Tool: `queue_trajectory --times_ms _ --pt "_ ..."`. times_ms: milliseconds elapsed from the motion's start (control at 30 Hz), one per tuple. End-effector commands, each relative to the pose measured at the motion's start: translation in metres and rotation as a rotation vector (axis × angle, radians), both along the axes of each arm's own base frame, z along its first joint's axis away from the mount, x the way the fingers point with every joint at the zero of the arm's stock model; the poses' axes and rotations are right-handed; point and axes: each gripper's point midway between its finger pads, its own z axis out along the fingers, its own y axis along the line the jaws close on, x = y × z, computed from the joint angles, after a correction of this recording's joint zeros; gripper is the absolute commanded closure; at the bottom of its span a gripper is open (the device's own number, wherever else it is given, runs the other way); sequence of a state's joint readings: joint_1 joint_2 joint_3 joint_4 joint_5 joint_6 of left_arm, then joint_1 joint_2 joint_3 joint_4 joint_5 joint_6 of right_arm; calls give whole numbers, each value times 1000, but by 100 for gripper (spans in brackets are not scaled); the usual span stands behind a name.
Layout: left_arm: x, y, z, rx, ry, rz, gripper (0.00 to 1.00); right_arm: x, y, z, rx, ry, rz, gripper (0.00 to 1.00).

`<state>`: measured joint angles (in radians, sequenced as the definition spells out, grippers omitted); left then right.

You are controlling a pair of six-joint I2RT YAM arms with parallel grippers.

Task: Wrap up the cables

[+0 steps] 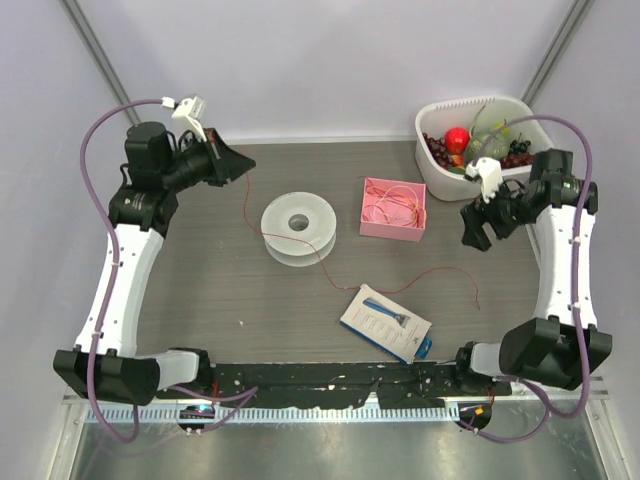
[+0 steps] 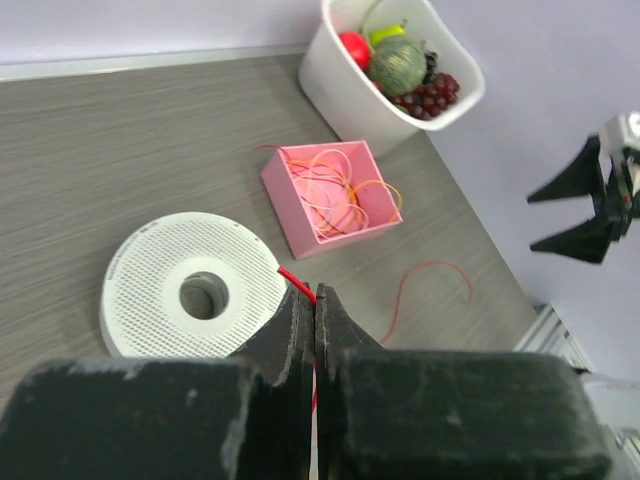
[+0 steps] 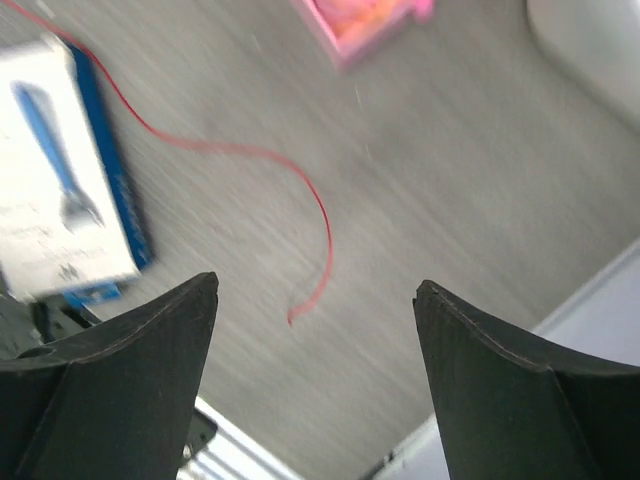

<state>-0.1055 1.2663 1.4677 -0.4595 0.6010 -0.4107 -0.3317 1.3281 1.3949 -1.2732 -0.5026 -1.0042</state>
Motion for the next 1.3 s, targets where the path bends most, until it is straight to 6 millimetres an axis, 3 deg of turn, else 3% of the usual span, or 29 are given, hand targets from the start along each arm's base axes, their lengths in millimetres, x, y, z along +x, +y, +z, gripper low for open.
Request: queue_trajectory --times_ms 0,100,233,333,533,667,867,1100,1267 --pt "-35 -19 28 -34 -118 -127 100 10 83 77 264 -172 115 16" --pt "-50 -29 31 -87 -131 -172 100 25 117 113 373 -269 159 16" --pt "-67 -38 41 -171 -164 -181 100 27 179 158 567 -360 265 18" --pt "-72 -36 47 -233 -187 -146 100 23 215 187 673 -467 339 19" --pt "-74 -33 46 -315 -209 -104 100 2 282 226 937 -458 390 19" --pt "-77 -33 50 -361 -205 -97 100 -19 336 229 982 -407 471 20" --pt "-83 -33 52 -437 -176 -91 100 -33 393 221 991 -372 531 24" --pt "-90 -33 54 -457 -176 -103 100 -33 430 229 1053 -384 528 30" --pt "-92 -34 55 -472 -174 -111 100 -31 449 219 1047 -373 531 34"
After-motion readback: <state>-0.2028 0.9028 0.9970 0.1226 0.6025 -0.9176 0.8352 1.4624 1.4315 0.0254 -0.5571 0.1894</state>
